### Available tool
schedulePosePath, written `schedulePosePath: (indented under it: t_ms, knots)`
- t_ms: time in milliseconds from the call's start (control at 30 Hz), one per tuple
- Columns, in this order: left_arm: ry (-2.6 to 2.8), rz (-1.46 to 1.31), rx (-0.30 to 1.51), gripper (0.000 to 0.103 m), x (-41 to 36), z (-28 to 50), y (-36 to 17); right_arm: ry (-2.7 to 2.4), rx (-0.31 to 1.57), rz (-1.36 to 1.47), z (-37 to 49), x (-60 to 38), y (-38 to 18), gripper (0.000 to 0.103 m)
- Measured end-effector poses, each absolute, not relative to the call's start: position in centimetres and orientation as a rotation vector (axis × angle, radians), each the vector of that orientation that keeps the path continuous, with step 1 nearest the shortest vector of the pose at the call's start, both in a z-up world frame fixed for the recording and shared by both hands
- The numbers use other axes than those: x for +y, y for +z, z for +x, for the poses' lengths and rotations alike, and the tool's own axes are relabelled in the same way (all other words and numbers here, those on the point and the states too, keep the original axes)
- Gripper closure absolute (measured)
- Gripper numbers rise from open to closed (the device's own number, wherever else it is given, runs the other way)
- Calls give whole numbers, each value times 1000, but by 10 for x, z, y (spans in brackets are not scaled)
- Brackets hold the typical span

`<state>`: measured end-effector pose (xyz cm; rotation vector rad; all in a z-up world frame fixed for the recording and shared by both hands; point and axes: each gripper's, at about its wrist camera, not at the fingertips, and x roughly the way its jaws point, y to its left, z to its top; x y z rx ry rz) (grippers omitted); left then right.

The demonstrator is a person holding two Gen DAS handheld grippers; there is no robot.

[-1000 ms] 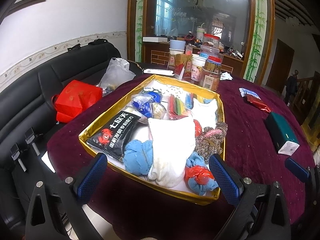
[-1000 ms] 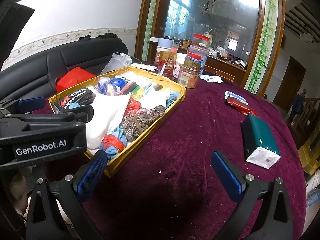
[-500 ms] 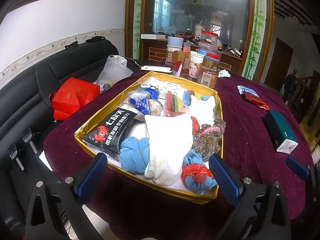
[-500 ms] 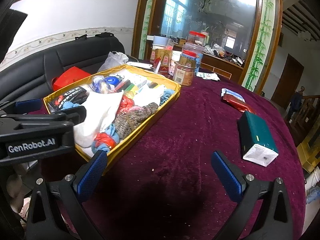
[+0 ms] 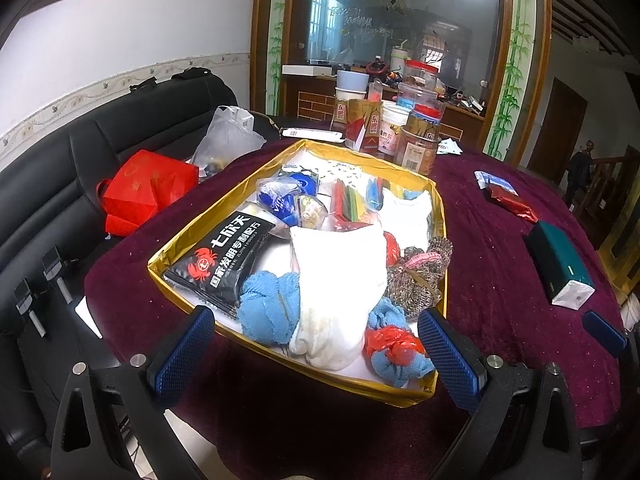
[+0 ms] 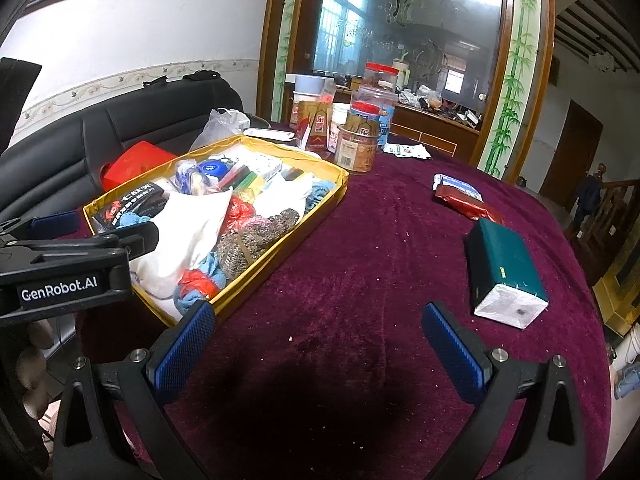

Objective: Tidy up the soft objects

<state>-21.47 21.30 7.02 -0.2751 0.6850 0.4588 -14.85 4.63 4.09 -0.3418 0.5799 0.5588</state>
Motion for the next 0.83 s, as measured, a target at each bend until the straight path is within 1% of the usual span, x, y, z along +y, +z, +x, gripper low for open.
schedulePosePath:
  t_ms: [533,667,833]
  knots:
    - [481,-293,662,0,223,-206,80,585,556,-365,-151,49,49,0]
    - [451,-287,657,0,215,-196,88,566,569,-342,-143,32,52,0]
    - [299,-297,710,0,190,-177,99,497,601,-267,-123,-17,59,0]
